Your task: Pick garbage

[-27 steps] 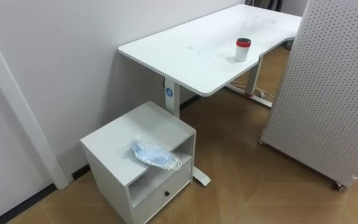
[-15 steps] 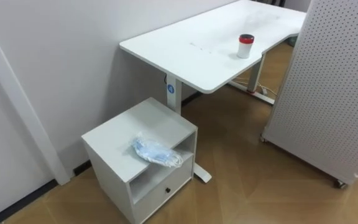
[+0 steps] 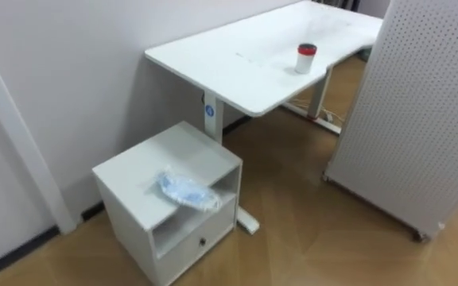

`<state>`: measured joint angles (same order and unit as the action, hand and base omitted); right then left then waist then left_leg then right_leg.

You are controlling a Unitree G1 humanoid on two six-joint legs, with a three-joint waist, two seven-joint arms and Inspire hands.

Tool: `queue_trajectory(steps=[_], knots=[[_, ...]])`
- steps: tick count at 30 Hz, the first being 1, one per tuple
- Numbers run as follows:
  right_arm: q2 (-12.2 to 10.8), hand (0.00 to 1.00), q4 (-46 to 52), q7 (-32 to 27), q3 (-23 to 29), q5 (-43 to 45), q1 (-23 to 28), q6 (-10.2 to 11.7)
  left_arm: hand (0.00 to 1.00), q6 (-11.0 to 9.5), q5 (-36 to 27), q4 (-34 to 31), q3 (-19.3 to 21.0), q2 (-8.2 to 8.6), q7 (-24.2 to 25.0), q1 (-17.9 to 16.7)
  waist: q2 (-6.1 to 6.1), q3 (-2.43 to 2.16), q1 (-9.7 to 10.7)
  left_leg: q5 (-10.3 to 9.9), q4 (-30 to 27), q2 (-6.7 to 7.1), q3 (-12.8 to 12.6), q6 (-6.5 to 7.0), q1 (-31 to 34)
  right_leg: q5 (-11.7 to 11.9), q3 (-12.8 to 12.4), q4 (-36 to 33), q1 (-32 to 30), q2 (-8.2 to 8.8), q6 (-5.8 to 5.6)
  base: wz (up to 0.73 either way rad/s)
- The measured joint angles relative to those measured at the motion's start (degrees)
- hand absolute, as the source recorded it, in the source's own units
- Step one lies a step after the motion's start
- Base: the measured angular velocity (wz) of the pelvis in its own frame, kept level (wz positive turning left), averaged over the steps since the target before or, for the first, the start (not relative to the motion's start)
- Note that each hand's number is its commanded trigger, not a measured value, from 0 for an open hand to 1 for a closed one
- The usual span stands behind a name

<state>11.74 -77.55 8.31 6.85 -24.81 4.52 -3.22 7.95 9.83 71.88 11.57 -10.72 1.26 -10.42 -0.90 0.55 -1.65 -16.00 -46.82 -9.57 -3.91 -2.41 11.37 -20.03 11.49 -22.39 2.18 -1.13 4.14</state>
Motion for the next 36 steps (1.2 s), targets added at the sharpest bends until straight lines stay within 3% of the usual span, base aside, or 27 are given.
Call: queue_trajectory(steps=[1,2,5,6,7,8,9,10,11,12,13,15,16,17,18,19,20,21,22,23,25,26,28,29,31,34,36], knots=[[0.0,1.0,0.0,0.0,-0.1,-0.1,0.1,0.1,0.0,0.1,-0.1,0.0,-0.1,-0.01,0.0,-0.2,-0.01,-0.01,0.0,0.7,-1.3,-0.12,0.3,0.06,0.3,-0.5,-0.1,-0.8,0.2,-0.06,0.25,0.0],[0.1,1.0,-0.1,-0.1,-0.1,-0.3,0.1,0.0,0.0,0.3,-0.1,0.0,-0.6,0.01,0.1,-1.1,-0.65,0.27,0.2,2.1,-3.5,-0.1,0.4,0.62,0.9,-1.5,-0.5,-1.5,1.1,-0.03,0.77,0.18],[0.9,1.0,-0.1,-0.3,0.0,-1.8,0.3,0.0,0.0,0.3,0.0,-0.3,-1.2,0.47,0.2,-1.4,-1.02,0.17,1.7,1.5,-1.9,2.64,-0.9,1.88,6.0,-2.9,-1.7,-2.0,1.8,0.21,1.58,0.37],[1.1,1.0,-0.4,-0.8,-0.1,-2.1,0.3,0.0,0.0,0.3,0.0,-0.6,-1.2,0.49,0.2,-1.9,-1.05,0.24,1.2,1.5,2.0,4.57,-2.2,1.75,7.6,-3.2,-3.3,-2.0,2.0,0.29,1.96,0.0],[1.2,1.0,-0.5,-1.0,-0.5,-2.2,0.3,0.0,0.0,0.3,0.0,-0.8,-1.3,0.52,0.2,-2.2,-1.0,0.27,1.1,1.7,4.6,5.46,-2.3,1.46,8.4,-3.3,-3.7,-1.7,2.3,0.34,2.01,-0.12],[1.4,1.0,-0.5,-1.3,-1.1,-2.1,0.3,0.0,0.0,0.3,0.0,-1.2,-1.2,0.5,0.2,-3.1,-1.31,0.07,0.9,2.7,11.1,6.92,-2.8,0.95,9.9,-3.7,-3.7,-1.0,2.8,0.61,1.97,-0.15],[1.4,1.0,-0.4,-1.5,-1.1,-1.9,0.4,0.1,0.0,0.3,0.0,-1.3,-0.8,0.48,0.2,-3.6,-1.27,0.07,0.8,4.6,17.5,7.38,-4.3,0.98,11.2,-4.2,-3.7,-0.3,3.5,0.68,1.75,-0.18],[1.4,1.0,-0.4,-1.6,-1.1,-1.8,0.5,0.1,0.0,0.3,-0.1,-1.3,-0.5,0.45,0.2,-3.7,-1.26,0.16,0.7,6.7,19.7,7.34,-5.1,1.69,11.7,-4.5,-3.8,0.2,4.1,0.76,1.54,-0.23],[1.3,1.0,-0.2,-1.6,-1.2,-1.5,1.1,0.1,0.0,0.2,-0.1,-1.3,-0.5,0.46,0.2,-3.7,-1.5,0.04,0.5,10.9,22.9,7.44,-5.9,2.5,12.0,-4.7,-4.2,1.9,5.7,0.98,1.19,-0.23],[1.3,1.0,-0.1,-1.8,-1.3,-1.3,1.4,0.1,0.0,-0.1,-0.1,-1.7,-0.5,0.54,0.2,-3.6,-1.71,-0.01,0.3,14.5,23.9,7.5,-6.9,3.7,11.5,-4.9,-5.1,3.2,6.9,1.3,0.7,-0.2],[1.3,1.0,0.0,-2.0,-1.3,-1.3,1.5,0.1,0.0,-0.7,-0.1,-1.7,-0.6,0.57,0.2,-3.6,-1.98,-0.19,0.3,15.6,23.9,7.95,-7.1,5.16,11.2,-5.1,-5.3,3.8,7.4,1.69,0.33,-0.17],[1.2,1.0,0.9,-2.4,-1.1,-1.0,1.9,0.2,0.0,-2.5,-0.1,-2.1,-0.7,0.66,0.2,-2.7,-2.92,-0.41,0.0,13.6,20.8,8.83,-8.6,6.3,11.0,-4.7,-5.4,4.5,8.3,3.59,-2.06,-0.16],[1.1,1.0,1.4,-2.6,-1.2,-0.5,1.8,0.5,0.0,-3.0,-0.1,-2.2,-0.8,0.66,0.2,-2.3,-2.93,-0.14,-0.1,12.8,19.7,8.75,-8.6,6.58,11.0,-4.1,-5.4,5.0,8.9,3.82,-3.14,-0.3],[0.9,1.0,1.7,-3.1,-1.4,0.6,1.6,1.2,0.0,-3.3,-0.2,-2.2,-1.0,0.51,0.1,-1.7,-3.41,0.53,-0.2,11.2,15.9,8.25,-9.1,7.6,11.5,-2.8,-5.5,6.3,10.5,4.26,-4.87,-0.34],[0.9,1.0,2.1,-3.5,-2.6,1.3,1.2,1.7,0.0,-3.3,-0.3,-2.6,-1.7,0.26,0.0,-1.5,-3.16,0.87,-0.5,9.0,11.2,8.57,-10.6,8.21,13.7,-2.3,-6.9,6.8,12.4,4.79,-5.15,-0.21],[1.3,1.0,2.1,-3.6,-3.2,1.7,1.5,2.0,0.0,-3.3,-0.3,-2.6,-2.0,0.48,-0.1,-1.2,-2.93,0.52,-0.1,8.9,12.2,9.65,-10.8,7.85,14.2,-2.4,-7.2,6.5,12.6,5.05,-5.37,0.16],[2.3,1.0,2.1,-4.1,-3.3,2.4,2.0,1.9,0.0,-3.3,-0.5,-2.7,-3.4,0.89,-0.2,0.3,-2.07,-0.32,0.4,8.5,16.1,10.44,-12.2,9.87,13.7,-3.0,-5.9,3.2,11.6,5.07,-6.4,0.45],[1.8,1.0,2.2,-4.6,-3.3,2.6,1.7,2.0,0.0,-3.3,-0.8,-2.6,-4.4,0.23,-0.7,1.3,-2.32,-0.51,0.3,7.6,14.7,11.33,-13.4,10.9,13.1,-3.6,-4.1,-2.6,10.1,6.94,-7.17,0.38],[1.7,1.0,2.1,-4.7,-3.3,2.6,1.7,2.0,0.0,-3.3,-0.8,-2.7,-5.2,0.04,-1.0,1.9,-2.56,-0.33,0.1,6.5,14.7,11.55,-13.5,11.17,12.4,-3.1,-3.5,-5.5,9.1,7.63,-7.99,0.07],[1.7,1.0,2.2,-5.1,-3.4,2.7,0.6,2.1,0.0,-3.4,-0.9,-3.0,-6.0,-0.32,-1.4,3.0,-2.86,-0.14,-0.6,4.8,14.9,11.77,-14.2,11.26,10.8,-1.2,-2.1,-11.7,6.8,9.1,-9.02,-0.07],[1.6,1.0,3.1,-5.0,-3.6,3.3,-0.8,3.4,0.0,-3.5,-0.8,-3.0,-6.6,-0.36,-2.9,5.2,-2.32,-0.3,-0.5,3.3,17.0,12.66,-13.3,11.5,7.3,8.1,0.6,-21.9,3.3,10.63,-8.65,0.12],[1.6,1.0,3.5,-5.0,-4.2,3.2,-0.8,3.6,0.0,-3.7,-0.8,-3.2,-6.9,-0.46,-3.5,5.9,-2.28,-0.33,-0.6,2.9,17.8,12.68,-13.2,11.37,6.2,9.7,0.8,-24.4,2.2,11.25,-8.57,0.0],[1.5,1.0,4.3,-4.4,-6.3,2.4,-1.6,4.4,0.0,-4.9,-1.3,-4.6,-7.5,-0.38,-5.4,7.2,-1.97,-0.07,-1.5,2.7,20.2,12.62,-13.1,11.24,3.4,9.0,1.5,-31.2,-2.4,13.1,-8.11,-0.18],[1.5,1.0,5.0,-4.2,-7.4,2.5,-2.7,4.6,0.0,-6.0,-1.3,-5.0,-7.8,-0.18,-6.4,7.8,-1.34,0.08,-1.9,2.6,21.5,12.3,-13.1,11.18,2.1,7.0,1.7,-34.1,-6.3,13.74,-7.74,-0.11],[1.5,1.0,6.5,-3.9,-9.0,2.6,-3.9,4.7,0.0,-7.7,-1.4,-5.9,-9.1,-0.25,-7.5,9.3,-0.78,0.2,-1.7,2.6,22.5,12.07,-12.6,11.08,1.3,4.6,1.6,-34.0,-12.1,14.23,-7.13,0.09],[1.5,1.0,6.1,-3.6,-10.2,2.4,-6.7,5.2,0.0,-8.8,-1.3,-6.5,-10.9,0.22,-9.4,13.2,-0.68,0.42,0.0,2.6,22.6,11.94,-10.2,10.66,1.9,2.8,1.0,-25.2,-19.3,14.03,-6.81,0.4],[1.1,1.0,5.8,-3.0,-11.0,2.2,-8.3,5.7,0.0,-9.7,-0.2,-6.6,-11.4,0.45,-10.0,15.9,-0.64,0.45,-0.2,2.4,22.3,10.9,-9.0,9.65,2.6,4.1,-0.2,-11.3,-21.5,12.92,-6.92,0.21]])
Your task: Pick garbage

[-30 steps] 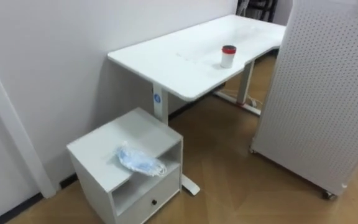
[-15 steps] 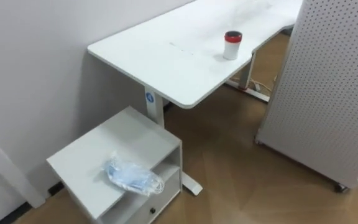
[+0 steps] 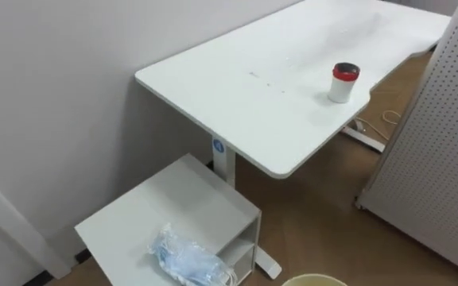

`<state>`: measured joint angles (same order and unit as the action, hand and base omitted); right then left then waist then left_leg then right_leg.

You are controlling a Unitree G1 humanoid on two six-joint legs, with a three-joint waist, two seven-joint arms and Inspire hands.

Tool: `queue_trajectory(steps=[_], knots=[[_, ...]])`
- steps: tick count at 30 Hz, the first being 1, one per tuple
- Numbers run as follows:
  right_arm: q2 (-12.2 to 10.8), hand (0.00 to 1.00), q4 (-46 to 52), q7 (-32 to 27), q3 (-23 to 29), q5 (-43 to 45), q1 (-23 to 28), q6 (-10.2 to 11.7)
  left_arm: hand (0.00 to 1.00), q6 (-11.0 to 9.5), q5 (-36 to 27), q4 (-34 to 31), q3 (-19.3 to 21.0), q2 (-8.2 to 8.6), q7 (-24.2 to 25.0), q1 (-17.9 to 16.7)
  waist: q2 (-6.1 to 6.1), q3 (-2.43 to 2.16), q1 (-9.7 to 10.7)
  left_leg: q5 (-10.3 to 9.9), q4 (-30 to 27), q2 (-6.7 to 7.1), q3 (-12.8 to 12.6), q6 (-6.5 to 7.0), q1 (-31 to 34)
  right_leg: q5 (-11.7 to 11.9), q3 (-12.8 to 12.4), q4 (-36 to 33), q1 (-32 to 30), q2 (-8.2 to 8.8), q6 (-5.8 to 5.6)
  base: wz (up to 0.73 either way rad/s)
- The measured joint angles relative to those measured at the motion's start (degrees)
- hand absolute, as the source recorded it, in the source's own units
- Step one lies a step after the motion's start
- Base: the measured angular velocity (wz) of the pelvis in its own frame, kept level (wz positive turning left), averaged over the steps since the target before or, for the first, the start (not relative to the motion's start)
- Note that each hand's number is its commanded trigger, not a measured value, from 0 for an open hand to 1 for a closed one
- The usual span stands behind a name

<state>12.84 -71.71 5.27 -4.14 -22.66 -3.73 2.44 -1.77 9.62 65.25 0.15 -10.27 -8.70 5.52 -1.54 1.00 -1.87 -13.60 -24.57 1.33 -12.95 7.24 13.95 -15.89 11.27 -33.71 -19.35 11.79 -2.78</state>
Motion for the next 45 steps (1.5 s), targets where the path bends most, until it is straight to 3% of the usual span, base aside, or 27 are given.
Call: queue_trajectory(steps=[1,2,3,4,6,10,14,21,29,35,43,45], knots=[[-0.1,1.0,-0.5,0.1,-0.7,-0.3,-0.7,0.0,0.0,-0.1,0.1,0.0,-0.6,-0.05,-0.3,0.7,0.08,0.02,0.2,-0.1,-0.3,-0.23,0.7,-0.35,0.4,1.6,0.0,3.9,0.1,-0.26,-0.31,0.37],[-0.5,1.0,-1.7,0.2,-2.1,-1.3,-1.4,0.1,0.0,-0.3,0.0,-0.1,-1.3,0.01,-1.0,2.5,0.23,-0.01,0.5,-0.4,-1.2,-0.83,2.4,-1.12,1.2,6.6,0.1,8.0,0.5,-1.09,-0.53,0.44],[-1.1,1.0,-2.6,0.3,-2.7,-1.6,-2.0,0.1,0.0,-0.7,0.1,-0.6,-1.5,0.12,-1.8,3.8,0.17,-0.06,0.4,-0.6,-1.7,-1.62,3.3,-2.09,2.0,9.2,0.6,9.2,0.8,-2.43,0.06,0.41],[-1.7,1.0,-3.4,0.4,-3.4,-1.6,-2.6,0.1,0.0,-1.1,0.5,-1.8,-1.4,0.12,-2.7,4.5,0.38,0.01,0.4,-0.7,-1.8,-2.52,4.2,-2.86,2.5,9.5,1.7,10.2,1.3,-3.68,0.72,0.17],[-2.1,1.0,-4.1,0.9,-4.3,-1.5,-3.7,0.1,0.0,-1.8,1.4,-1.8,-1.5,0.12,-3.8,6.1,0.54,0.11,0.6,-0.6,-1.1,-3.33,4.6,-3.66,2.5,9.9,2.2,11.6,1.9,-4.76,1.27,0.03],[-1.8,1.0,-4.3,1.9,-7.5,-1.4,-5.6,0.0,0.0,-2.8,2.3,-1.8,-1.7,0.1,-6.2,9.1,0.67,0.42,1.1,-0.3,0.3,-3.72,4.7,-4.45,2.5,9.6,2.9,12.2,1.4,-5.24,1.91,-0.01],[-1.6,1.0,-4.7,3.4,-9.6,-1.9,-7.0,0.1,0.0,-4.1,2.6,-1.8,-2.9,0.09,-8.9,12.2,0.89,1.28,2.0,-0.2,0.8,-3.86,4.9,-4.63,2.6,9.5,3.3,12.2,1.1,-5.27,2.05,0.02],[-1.7,1.0,-4.6,3.7,-13.2,-2.7,-8.2,1.8,0.0,-6.4,2.5,-1.8,-6.1,0.0,-13.3,15.3,2.0,2.33,4.0,-0.3,0.3,-3.67,5.5,-4.61,4.8,9.4,3.8,12.2,-0.3,-5.02,2.02,0.05],[-1.6,1.0,-4.6,3.7,-14.7,-2.8,-10.0,1.9,0.0,-7.1,2.5,-1.8,-9.4,-0.52,-15.1,17.3,2.3,2.52,5.2,-0.4,-1.1,-3.71,5.5,-4.49,7.2,9.4,3.7,11.1,-2.8,-4.79,2.02,0.0],[-1.5,1.0,-4.7,3.8,-15.1,-3.5,-10.0,2.8,0.0,-7.6,3.8,-1.8,-9.5,-0.66,-16.9,17.6,3.29,3.25,6.3,-0.5,-1.5,-3.66,5.3,-4.34,7.3,9.4,2.9,10.6,-3.1,-4.83,2.02,-0.02],[-1.5,1.0,-4.6,4.3,-15.0,-3.9,-11.1,3.0,0.0,-7.6,9.1,-1.6,-9.5,-0.82,-18.8,18.0,3.28,3.29,6.9,-1.4,-4.5,-4.58,4.1,-4.44,10.5,9.0,2.0,7.6,-6.9,-5.0,2.65,-0.09],[-1.5,1.0,-4.6,4.2,-14.9,-3.9,-11.2,3.1,0.0,-7.6,10.4,-1.6,-9.5,-1.65,-19.0,18.1,3.24,3.32,7.2,-1.7,-5.4,-4.88,3.8,-4.49,11.5,8.9,1.5,6.9,-8.1,-4.95,2.82,-0.1]])
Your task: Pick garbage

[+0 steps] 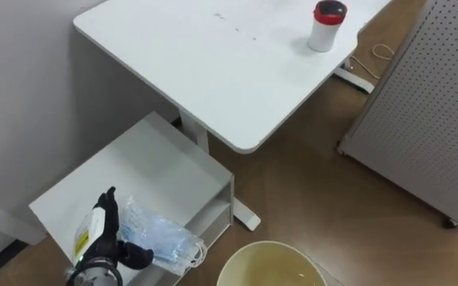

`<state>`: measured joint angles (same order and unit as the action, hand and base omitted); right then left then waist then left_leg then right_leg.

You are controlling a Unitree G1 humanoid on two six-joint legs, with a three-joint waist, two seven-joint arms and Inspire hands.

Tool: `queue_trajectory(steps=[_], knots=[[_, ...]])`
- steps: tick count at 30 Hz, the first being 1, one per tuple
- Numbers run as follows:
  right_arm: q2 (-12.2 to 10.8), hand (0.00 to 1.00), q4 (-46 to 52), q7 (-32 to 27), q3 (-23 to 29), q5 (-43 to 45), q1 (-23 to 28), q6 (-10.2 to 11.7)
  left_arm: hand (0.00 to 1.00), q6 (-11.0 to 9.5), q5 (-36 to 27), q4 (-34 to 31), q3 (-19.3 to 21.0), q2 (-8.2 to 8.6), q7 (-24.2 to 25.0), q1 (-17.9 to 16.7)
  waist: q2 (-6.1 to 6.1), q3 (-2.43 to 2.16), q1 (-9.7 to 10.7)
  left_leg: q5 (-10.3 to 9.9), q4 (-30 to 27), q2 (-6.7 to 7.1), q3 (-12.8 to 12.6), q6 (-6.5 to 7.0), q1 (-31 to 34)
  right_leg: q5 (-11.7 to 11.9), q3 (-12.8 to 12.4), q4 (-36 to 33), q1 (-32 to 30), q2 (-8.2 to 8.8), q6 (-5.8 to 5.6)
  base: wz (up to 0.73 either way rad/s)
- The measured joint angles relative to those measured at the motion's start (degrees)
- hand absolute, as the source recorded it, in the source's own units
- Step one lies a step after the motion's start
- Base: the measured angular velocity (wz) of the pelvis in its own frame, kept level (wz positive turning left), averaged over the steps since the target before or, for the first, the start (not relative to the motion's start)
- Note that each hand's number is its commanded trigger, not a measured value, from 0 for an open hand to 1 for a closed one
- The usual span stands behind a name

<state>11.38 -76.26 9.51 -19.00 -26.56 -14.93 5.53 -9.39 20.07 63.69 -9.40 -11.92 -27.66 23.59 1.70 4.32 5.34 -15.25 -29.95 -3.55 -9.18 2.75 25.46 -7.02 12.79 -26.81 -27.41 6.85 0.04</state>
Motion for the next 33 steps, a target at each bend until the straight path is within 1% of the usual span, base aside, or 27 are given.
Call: queue_trajectory(steps=[2,3,4,5,6,8,10,12,13,14,15,17,19,20,22,23,24,25,28,29,31,33], knots=[[0.0,1.0,0.3,0.0,0.0,-0.2,0.0,0.0,0.0,0.0,1.0,0.7,-0.1,-0.78,-0.7,0.5,0.01,0.09,0.7,-0.1,-0.6,-0.14,0.1,-0.02,0.8,0.0,0.0,-0.4,-0.6,0.07,0.05,0.0],[0.1,1.0,0.7,0.0,0.0,-0.4,0.0,0.0,0.0,0.1,1.9,1.5,-0.4,-1.32,-0.9,1.6,-0.07,0.18,1.0,-0.2,-1.3,-0.18,0.1,0.0,1.7,-0.1,0.0,-1.2,-1.6,0.18,0.16,0.0],[0.2,1.0,0.8,0.1,0.0,-0.7,-0.3,0.2,0.0,0.3,3.2,2.0,-1.2,-1.91,-1.1,3.0,-0.08,0.37,1.1,-0.3,-2.3,-0.38,0.0,0.05,2.8,-0.1,-0.1,-1.9,-2.7,0.15,0.24,0.0],[0.3,1.0,0.8,0.2,0.0,-0.8,-0.4,0.2,0.0,0.3,3.9,2.3,-1.5,-2.15,-1.2,3.7,-0.05,0.5,1.2,-0.5,-2.9,-0.56,0.0,0.08,3.4,-0.2,-0.1,-2.2,-3.2,0.16,0.32,-0.05],[0.2,1.0,0.8,0.2,-0.1,-1.4,-0.8,0.3,0.0,0.3,5.5,3.3,-1.8,-2.37,-1.8,5.4,-0.16,0.82,1.3,-0.8,-3.9,-0.75,-0.1,0.09,4.3,-0.4,-0.2,-3.1,-4.1,0.15,0.49,-0.03],[0.2,1.0,0.9,0.4,-0.1,-2.5,-0.9,0.7,0.0,0.3,7.1,4.8,-2.5,-2.42,-2.2,6.8,-0.19,0.87,1.8,-0.9,-4.4,-0.79,-0.3,0.13,5.0,-0.5,-0.6,-4.0,-5.1,0.16,0.57,-0.07],[0.2,1.0,1.6,0.7,-0.1,-2.5,-0.9,0.8,0.0,0.4,7.2,6.2,-2.9,-2.59,-2.2,6.9,-0.31,0.95,3.0,-1.0,-4.7,-0.91,-1.1,0.13,5.4,-0.7,-1.4,-4.6,-5.9,0.18,0.77,-0.15],[0.2,1.0,2.4,0.5,-0.1,-2.9,-0.9,0.8,0.0,0.6,7.1,6.9,-3.4,-2.76,-2.2,7.0,-0.44,1.03,3.9,-1.3,-5.6,-1.06,-1.4,0.1,6.4,-1.1,-1.6,-5.7,-7.2,0.28,0.93,-0.09],[0.3,1.0,2.8,0.4,-0.1,-3.4,-0.9,0.8,0.0,0.8,7.1,7.0,-3.9,-2.9,-2.2,7.3,-0.62,1.14,4.1,-1.4,-6.2,-1.09,-1.5,0.08,6.9,-1.3,-1.7,-6.4,-7.9,0.36,1.04,-0.05],[0.4,1.0,3.0,0.3,-0.1,-4.7,-1.2,0.9,0.0,0.8,7.1,7.3,-5.1,-3.12,-2.2,8.0,-1.0,1.38,4.3,-1.7,-7.4,-1.13,-1.6,0.06,8.3,-1.8,-1.8,-8.0,-9.5,0.64,1.21,0.0],[0.5,1.0,3.0,0.3,-0.2,-6.0,-1.6,0.9,0.0,1.0,7.1,7.3,-6.2,-3.21,-2.1,8.3,-1.2,1.49,4.5,-2.0,-8.7,-1.22,-1.6,0.01,9.7,-2.4,-1.9,-9.4,-11.0,0.82,1.37,0.0],[0.7,1.0,3.0,0.5,-0.2,-7.8,-1.8,0.8,0.0,1.4,7.1,7.5,-7.6,-3.22,-2.0,8.3,-1.2,1.5,4.9,-2.9,-11.0,-1.79,-1.5,-0.01,11.6,-3.0,-1.9,-11.1,-12.9,0.71,1.65,-0.02],[0.8,1.0,3.1,0.7,-0.1,-9.3,-1.8,0.9,0.0,1.9,7.2,8.3,-7.7,-3.26,-1.4,8.4,-1.24,1.5,5.5,-3.8,-13.1,-2.25,-1.4,-0.13,13.3,-3.9,-1.9,-13.0,-14.5,0.7,1.91,-0.06],[1.0,1.0,3.2,0.7,-0.1,-9.9,-1.8,0.9,0.0,2.0,7.2,8.4,-7.7,-3.46,-1.0,8.4,-1.24,1.5,5.6,-4.5,-14.7,-2.7,-1.5,-0.16,14.3,-4.4,-1.9,-14.2,-15.6,0.64,2.11,-0.09],[1.4,1.0,3.6,0.5,-0.1,-11.6,-1.7,0.9,0.0,1.9,8.1,8.4,-7.7,-4.03,-0.8,8.5,-1.42,1.45,5.8,-5.2,-16.4,-2.82,-1.4,-0.28,16.1,-5.2,-2.0,-16.3,-17.4,0.86,2.33,-0.03],[1.7,1.0,4.4,0.4,-0.2,-12.3,-1.6,0.9,0.15,1.9,8.6,8.4,-7.7,-4.5,-0.8,8.7,-1.5,1.44,6.0,-5.4,-17.5,-2.87,-1.3,-0.31,17.3,-5.6,-2.1,-17.5,-18.8,0.97,2.44,0.0],[1.8,1.0,5.1,0.0,-0.4,-13.3,-1.6,1.0,0.5,1.9,8.7,8.5,-7.7,-4.9,-0.8,9.1,-1.63,1.42,6.1,-5.7,-18.5,-3.07,-1.3,-0.36,18.6,-5.8,-2.1,-18.4,-20.1,0.96,2.61,0.0],[1.9,1.0,5.2,0.1,-0.5,-14.1,-1.6,1.3,1.0,1.9,8.7,8.6,-7.8,-5.19,-0.8,9.3,-1.7,1.39,6.2,-6.0,-19.4,-3.46,-1.3,-0.39,19.8,-5.9,-2.0,-19.1,-21.2,0.85,2.82,-0.04],[2.0,1.0,5.3,0.0,-1.3,-16.1,-1.6,1.2,1.0,2.1,8.9,9.5,-7.8,-5.28,-0.8,9.7,-1.72,1.38,6.6,-6.6,-21.2,-4.02,-0.8,-0.64,21.6,-6.3,-1.7,-20.1,-22.3,0.42,3.08,-0.01],[2.1,1.0,5.5,0.0,-2.1,-17.0,-1.6,1.0,1.0,2.6,8.9,9.5,-7.8,-5.36,-1.1,9.9,-1.71,1.36,6.7,-6.9,-22.1,-4.51,-0.5,-0.69,22.4,-6.3,-1.7,-20.4,-23.0,0.03,3.11,0.0],[2.4,1.0,6.5,0.0,-2.4,-18.6,-1.0,0.8,1.0,3.1,8.9,9.4,-7.8,-5.55,-3.3,10.9,-1.72,1.34,6.7,-7.1,-23.3,-4.74,0.0,-0.82,23.9,-6.5,-1.2,-21.2,-24.0,-0.01,3.38,0.02],[2.7,1.0,7.2,-0.1,-2.8,-20.4,-0.7,0.7,1.0,3.7,8.9,9.5,-7.8,-6.81,-4.4,12.9,-1.85,1.24,6.8,-7.1,-24.1,-4.62,0.2,-0.82,25.1,-6.7,-1.3,-22.3,-25.2,0.16,3.49,0.06]])
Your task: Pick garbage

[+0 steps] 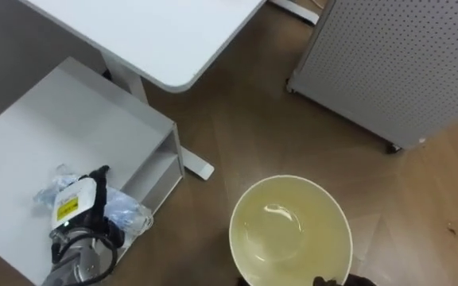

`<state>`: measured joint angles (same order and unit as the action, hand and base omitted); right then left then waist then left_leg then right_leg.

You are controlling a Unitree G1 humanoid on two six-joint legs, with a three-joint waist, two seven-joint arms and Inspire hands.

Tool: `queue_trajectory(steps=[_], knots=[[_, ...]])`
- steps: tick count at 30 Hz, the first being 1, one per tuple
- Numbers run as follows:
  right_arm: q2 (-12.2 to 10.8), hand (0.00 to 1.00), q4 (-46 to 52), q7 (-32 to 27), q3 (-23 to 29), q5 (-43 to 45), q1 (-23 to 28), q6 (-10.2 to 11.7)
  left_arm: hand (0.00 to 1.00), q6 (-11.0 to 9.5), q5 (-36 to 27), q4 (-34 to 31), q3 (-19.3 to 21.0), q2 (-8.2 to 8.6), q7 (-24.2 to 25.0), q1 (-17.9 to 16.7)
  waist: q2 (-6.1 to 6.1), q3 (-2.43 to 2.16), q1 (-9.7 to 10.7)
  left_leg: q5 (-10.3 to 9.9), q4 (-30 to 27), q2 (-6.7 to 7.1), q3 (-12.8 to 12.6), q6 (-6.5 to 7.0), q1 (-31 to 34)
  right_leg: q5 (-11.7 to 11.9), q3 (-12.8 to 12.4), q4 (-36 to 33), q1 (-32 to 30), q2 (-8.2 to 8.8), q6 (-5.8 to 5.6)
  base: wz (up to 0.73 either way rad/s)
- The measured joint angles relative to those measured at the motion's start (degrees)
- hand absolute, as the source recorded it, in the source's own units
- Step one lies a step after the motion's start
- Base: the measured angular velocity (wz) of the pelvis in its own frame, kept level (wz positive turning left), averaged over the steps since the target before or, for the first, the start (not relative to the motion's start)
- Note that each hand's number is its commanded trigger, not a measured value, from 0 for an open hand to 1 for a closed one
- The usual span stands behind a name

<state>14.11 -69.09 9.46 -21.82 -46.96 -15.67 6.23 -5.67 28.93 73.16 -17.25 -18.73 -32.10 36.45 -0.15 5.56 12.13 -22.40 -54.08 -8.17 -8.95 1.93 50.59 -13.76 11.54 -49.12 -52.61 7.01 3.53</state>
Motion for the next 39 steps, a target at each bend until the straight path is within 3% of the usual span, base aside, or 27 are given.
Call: queue_trajectory(steps=[3,9,17,21,23,28,34,39], knots=[[0.4,1.0,0.8,0.0,-0.5,-0.1,0.1,-0.1,1.0,1.0,1.3,0.0,-1.6,-0.88,-0.7,0.8,0.06,-0.03,0.1,-0.2,-1.2,-0.04,0.4,-0.16,0.9,-0.1,0.3,-0.8,-0.7,0.01,0.24,0.0],[1.2,1.0,4.7,-0.2,-0.7,-0.1,1.5,-1.3,1.0,3.3,3.3,0.1,-3.5,-0.63,-0.8,0.7,0.23,-0.14,0.2,-0.2,-1.8,-0.14,0.7,-0.18,1.4,0.0,0.9,-0.8,-0.7,-0.01,0.53,0.0],[1.7,1.0,4.8,-0.6,-1.2,-0.1,1.6,-1.4,1.0,4.2,3.3,0.0,-5.4,-0.64,-0.4,-0.5,1.07,-0.67,0.0,-0.2,-1.7,-0.22,0.9,-0.18,1.3,0.1,1.0,-0.7,-0.5,-0.12,0.5,0.0],[1.7,1.0,4.8,-1.3,-1.7,0.0,1.5,-1.2,1.0,4.8,2.9,0.0,-5.4,-0.15,0.4,-1.0,1.08,-0.67,-0.1,-0.2,-1.3,-0.1,0.4,-0.18,0.3,0.1,0.6,-0.8,0.0,0.01,0.5,0.0],[1.6,1.0,4.6,-1.3,-1.7,0.3,1.5,-0.8,1.0,4.6,2.5,0.0,-5.4,0.28,0.5,-1.5,1.08,-0.67,-0.1,-0.1,-1.0,-0.1,0.4,-0.25,-0.1,0.1,0.6,-0.6,0.3,0.18,0.5,0.02],[0.5,1.0,2.7,-1.3,-1.9,0.5,1.6,0.5,1.0,1.5,1.9,0.0,-4.7,1.43,0.5,-3.0,1.08,-0.67,-0.4,0.6,1.8,0.03,0.3,-0.28,-3.2,0.4,1.2,2.0,3.7,0.27,0.36,0.05],[-1.3,1.0,-0.1,-1.5,-3.9,0.7,0.9,2.6,0.97,-1.9,0.3,-6.0,-4.3,5.3,-1.3,-5.4,1.08,-0.66,-1.7,1.5,6.0,0.84,0.2,-0.49,-7.9,0.9,1.2,5.6,8.2,0.09,-0.13,0.03],[-2.1,1.0,-1.1,-1.3,-4.0,3.0,1.1,2.7,1.0,-3.3,-1.2,-8.5,-6.0,11.23,0.8,-9.0,1.07,-0.66,-2.7,2.1,10.5,1.91,-0.6,-0.51,-12.6,0.7,1.0,8.2,11.8,0.69,-0.78,0.01]])
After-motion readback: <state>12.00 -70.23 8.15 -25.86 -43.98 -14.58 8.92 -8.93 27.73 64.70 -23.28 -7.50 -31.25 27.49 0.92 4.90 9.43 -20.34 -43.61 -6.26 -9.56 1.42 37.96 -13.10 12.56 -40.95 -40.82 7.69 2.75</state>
